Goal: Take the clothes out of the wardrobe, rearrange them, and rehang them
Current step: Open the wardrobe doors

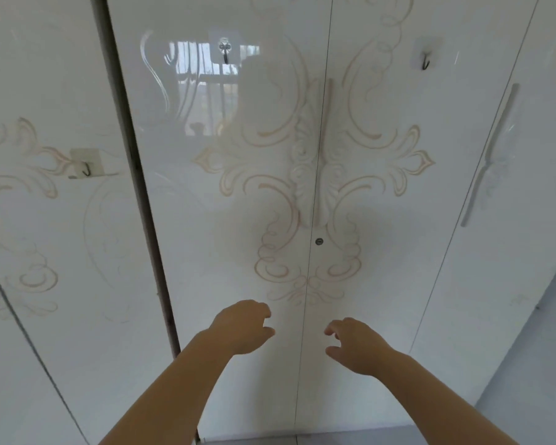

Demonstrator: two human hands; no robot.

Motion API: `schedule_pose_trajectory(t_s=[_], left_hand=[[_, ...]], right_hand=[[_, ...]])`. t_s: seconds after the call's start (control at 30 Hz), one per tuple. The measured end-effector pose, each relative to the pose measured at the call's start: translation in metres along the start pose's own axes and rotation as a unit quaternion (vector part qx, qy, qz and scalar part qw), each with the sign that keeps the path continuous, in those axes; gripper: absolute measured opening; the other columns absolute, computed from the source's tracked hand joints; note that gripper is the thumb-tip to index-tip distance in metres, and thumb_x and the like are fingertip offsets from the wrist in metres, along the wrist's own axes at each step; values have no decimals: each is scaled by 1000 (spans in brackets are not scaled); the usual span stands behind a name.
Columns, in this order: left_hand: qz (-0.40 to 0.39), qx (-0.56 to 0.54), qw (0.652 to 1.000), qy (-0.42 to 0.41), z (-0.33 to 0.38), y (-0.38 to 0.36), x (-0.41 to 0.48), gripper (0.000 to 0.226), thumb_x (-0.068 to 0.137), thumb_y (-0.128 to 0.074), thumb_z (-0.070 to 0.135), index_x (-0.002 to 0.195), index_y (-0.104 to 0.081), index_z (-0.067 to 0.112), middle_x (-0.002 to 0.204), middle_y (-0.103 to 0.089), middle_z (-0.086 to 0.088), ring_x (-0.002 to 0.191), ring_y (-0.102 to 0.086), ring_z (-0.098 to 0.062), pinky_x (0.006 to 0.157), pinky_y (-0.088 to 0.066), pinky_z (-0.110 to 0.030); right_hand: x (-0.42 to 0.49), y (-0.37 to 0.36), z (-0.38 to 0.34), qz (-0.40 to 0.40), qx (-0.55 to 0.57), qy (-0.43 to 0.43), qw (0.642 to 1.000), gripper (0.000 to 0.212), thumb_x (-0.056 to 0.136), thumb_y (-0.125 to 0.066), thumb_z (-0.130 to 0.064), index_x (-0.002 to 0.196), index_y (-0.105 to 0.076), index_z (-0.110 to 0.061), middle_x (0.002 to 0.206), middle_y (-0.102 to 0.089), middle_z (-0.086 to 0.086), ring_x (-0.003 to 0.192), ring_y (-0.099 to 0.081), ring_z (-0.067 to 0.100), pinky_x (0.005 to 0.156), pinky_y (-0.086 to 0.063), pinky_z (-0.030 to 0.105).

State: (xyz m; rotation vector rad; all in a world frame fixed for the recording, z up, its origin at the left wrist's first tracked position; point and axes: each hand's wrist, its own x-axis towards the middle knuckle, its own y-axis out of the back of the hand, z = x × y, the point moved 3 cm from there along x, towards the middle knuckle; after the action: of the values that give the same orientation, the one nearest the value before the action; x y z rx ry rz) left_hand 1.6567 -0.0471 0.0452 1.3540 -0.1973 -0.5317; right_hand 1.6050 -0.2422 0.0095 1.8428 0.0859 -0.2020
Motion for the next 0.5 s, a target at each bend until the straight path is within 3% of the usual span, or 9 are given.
schedule_pose_trajectory(t_s=[0.13, 0.3, 0.4, 0.5], left_hand=[[26, 21, 999, -31, -1, 31, 57, 45, 95, -43, 40, 137, -39, 23, 139, -43, 2, 128, -39, -16, 106, -33, -31], [182, 56, 973, -129, 8, 93, 124, 45, 96, -42, 34, 139, -36, 22, 143, -37, 1, 130, -35, -18, 104, -32, -32], [329, 74, 919, -205, 11, 131, 160, 47, 90, -55, 28, 135, -43, 17, 140, -42, -4, 129, -38, -23, 102, -35, -37], [468, 62, 832, -290, 14, 164, 192, 51, 74, -72, 22, 121, -57, 12, 130, -53, -12, 121, -49, -31, 96, -43, -45]], right_hand=[[49, 34, 3, 26, 2, -6, 1000, 43, 92, -52, -34, 132, -46, -20, 130, -49, 2, 119, -48, 17, 100, -40, 30], [106, 91, -2, 109, 11, -16, 994, 43, 93, -52, -34, 133, -45, -22, 131, -48, 3, 120, -47, 18, 100, -39, 29], [133, 128, -14, 210, 39, -29, 977, 44, 93, -52, -31, 135, -43, -23, 130, -48, 3, 117, -49, 17, 97, -39, 26], [156, 166, -26, 344, 63, -39, 936, 52, 91, -55, -28, 140, -37, -23, 136, -42, 3, 120, -47, 17, 95, -37, 23]])
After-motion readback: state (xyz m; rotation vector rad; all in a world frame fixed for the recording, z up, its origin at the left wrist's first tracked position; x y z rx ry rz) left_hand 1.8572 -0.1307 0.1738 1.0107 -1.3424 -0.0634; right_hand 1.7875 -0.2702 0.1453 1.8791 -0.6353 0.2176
